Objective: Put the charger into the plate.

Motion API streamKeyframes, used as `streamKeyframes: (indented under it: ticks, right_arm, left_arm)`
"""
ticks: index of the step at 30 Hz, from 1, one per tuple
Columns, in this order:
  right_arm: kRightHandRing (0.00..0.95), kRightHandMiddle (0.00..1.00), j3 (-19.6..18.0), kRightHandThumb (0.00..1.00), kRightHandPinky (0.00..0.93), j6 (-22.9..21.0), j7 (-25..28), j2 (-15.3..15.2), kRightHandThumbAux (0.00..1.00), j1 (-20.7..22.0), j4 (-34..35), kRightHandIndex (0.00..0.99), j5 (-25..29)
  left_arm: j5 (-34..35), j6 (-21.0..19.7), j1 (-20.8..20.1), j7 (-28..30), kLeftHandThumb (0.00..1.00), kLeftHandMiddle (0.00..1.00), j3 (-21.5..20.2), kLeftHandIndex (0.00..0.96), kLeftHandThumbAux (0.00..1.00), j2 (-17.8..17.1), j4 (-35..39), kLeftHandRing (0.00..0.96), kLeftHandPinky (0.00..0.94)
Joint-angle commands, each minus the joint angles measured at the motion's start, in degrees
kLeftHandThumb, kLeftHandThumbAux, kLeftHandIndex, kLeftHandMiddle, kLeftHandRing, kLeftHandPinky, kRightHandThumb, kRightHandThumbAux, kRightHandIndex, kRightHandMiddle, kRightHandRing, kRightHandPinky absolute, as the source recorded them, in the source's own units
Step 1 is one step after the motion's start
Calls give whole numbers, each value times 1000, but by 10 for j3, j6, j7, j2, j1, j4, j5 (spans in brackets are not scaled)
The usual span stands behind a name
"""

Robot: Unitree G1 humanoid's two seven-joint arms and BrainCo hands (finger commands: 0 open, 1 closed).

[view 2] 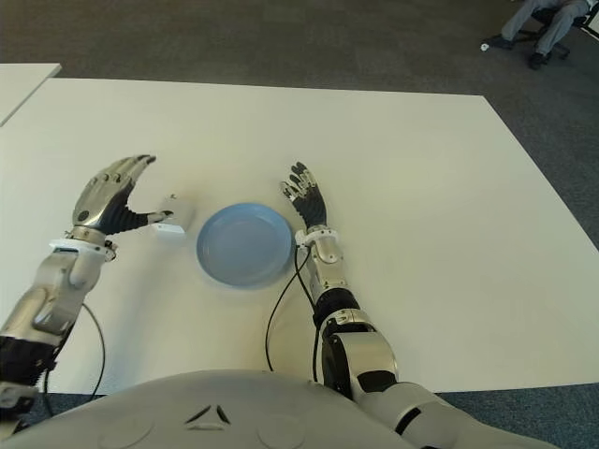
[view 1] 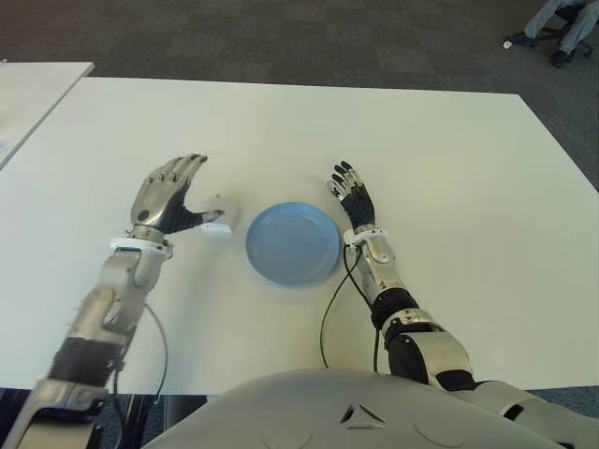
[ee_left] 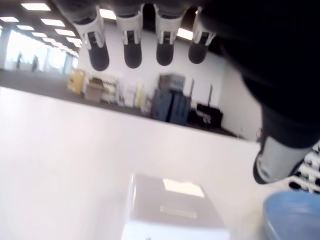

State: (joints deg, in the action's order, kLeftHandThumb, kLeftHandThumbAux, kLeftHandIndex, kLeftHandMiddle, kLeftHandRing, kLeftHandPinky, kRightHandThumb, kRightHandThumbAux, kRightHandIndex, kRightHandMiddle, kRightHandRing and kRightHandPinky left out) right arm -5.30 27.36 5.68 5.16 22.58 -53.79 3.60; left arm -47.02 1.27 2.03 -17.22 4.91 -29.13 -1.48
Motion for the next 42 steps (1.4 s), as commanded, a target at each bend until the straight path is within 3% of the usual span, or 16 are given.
streamKeyframes:
  ticks: [1,10,19,27,32,42]
  right_arm:
    - [87,119,-4,45,78,-18,-4,-2,703,-14,-20,39,2]
    - [90,124,-3,42,69,-14,-6,-2,698,-13,-24,40,0]
    - [92,127,-4,45,70,-11,-7,-1,697,-13,-26,37,1]
    - [95,131,-4,47,73,-9,-7,-1,700,-12,-29,36,0]
    - [97,132,-5,45,75,-9,-8,-1,699,-11,-30,37,0]
    - [97,134,-5,39,73,-11,-7,-2,689,-11,-28,36,1]
  left_arm:
    - [-45,-57,-23,-23,367,113,16,23,589,39,23,116,115]
    - [-119,-142,-31,-36,306,99,41,37,567,76,56,98,102]
    - [-132,-208,-43,-22,280,78,42,23,543,111,64,83,134]
    - [-126,-286,-59,-11,265,55,47,2,498,170,62,62,101]
    - [-140,-349,-50,5,239,17,75,0,457,220,69,16,45]
    - [-139,-429,-36,26,209,0,104,0,409,269,63,0,14]
